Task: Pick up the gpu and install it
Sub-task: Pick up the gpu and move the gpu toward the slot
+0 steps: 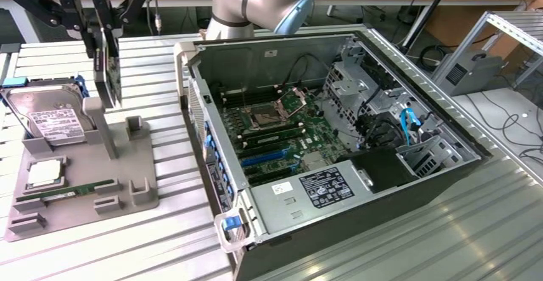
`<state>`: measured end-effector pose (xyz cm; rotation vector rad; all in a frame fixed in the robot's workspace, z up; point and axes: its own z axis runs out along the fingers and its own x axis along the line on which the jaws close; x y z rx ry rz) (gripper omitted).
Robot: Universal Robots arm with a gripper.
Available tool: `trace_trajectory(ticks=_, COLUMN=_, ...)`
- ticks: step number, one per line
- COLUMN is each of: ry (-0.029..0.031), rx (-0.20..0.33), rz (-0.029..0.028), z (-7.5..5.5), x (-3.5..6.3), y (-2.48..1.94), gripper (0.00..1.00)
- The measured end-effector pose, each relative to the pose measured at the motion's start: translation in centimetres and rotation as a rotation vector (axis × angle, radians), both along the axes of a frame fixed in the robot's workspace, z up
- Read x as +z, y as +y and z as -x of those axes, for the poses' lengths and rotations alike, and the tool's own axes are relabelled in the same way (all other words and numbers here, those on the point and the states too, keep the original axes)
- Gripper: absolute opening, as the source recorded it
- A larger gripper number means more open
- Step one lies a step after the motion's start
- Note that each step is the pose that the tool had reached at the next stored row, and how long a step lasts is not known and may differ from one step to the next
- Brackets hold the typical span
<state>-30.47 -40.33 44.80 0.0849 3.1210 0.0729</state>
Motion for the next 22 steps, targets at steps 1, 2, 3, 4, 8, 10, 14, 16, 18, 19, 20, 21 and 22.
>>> trace_trajectory(ticks=1, ry=-0.0001, rx=0.000, rz=-0.0002, z=0.0, x=0.06, y=0.00, gripper=0.27)
trace_trajectory(ticks=2, ry=0.0000, rx=0.000, rz=-0.0003, z=0.0, x=0.10, y=0.00, gripper=0.27)
trace_trajectory(ticks=3, ry=-0.0001, rx=0.000, rz=-0.0005, z=0.0, x=0.11, y=0.00, gripper=0.27)
trace_trajectory(ticks=4, ry=-0.0001, rx=0.000, rz=-0.0006, z=0.0, x=0.11, y=0.00, gripper=0.27)
trace_trajectory(ticks=8, ry=0.0002, rx=0.000, rz=-0.0003, z=0.0, x=0.13, y=0.01, gripper=0.27)
trace_trajectory(ticks=10, ry=0.0000, rx=0.000, rz=-0.0004, z=-0.4, x=0.12, y=0.00, gripper=0.27)
trace_trajectory(ticks=14, ry=0.0000, rx=0.000, rz=-0.0005, z=-0.9, x=0.12, y=0.00, gripper=0.27)
trace_trajectory(ticks=16, ry=0.0000, rx=0.000, rz=-0.0005, z=-1.2, x=0.12, y=0.00, gripper=0.27)
trace_trajectory(ticks=18, ry=0.0001, rx=0.000, rz=-0.0004, z=-1.5, x=0.12, y=0.00, gripper=0.27)
trace_trajectory(ticks=19, ry=0.0000, rx=0.000, rz=-0.0005, z=-1.6, x=0.12, y=0.00, gripper=0.27)
trace_trajectory(ticks=20, ry=0.0000, rx=0.000, rz=-0.0004, z=-1.8, x=0.12, y=0.00, gripper=0.27)
trace_trajectory(ticks=21, ry=0.0000, rx=0.000, rz=-0.0005, z=-2.0, x=0.12, y=0.00, gripper=0.27)
trace_trajectory(ticks=22, ry=0.0000, rx=0.000, rz=-0.0005, z=-2.2, x=0.12, y=0.00, gripper=0.27)
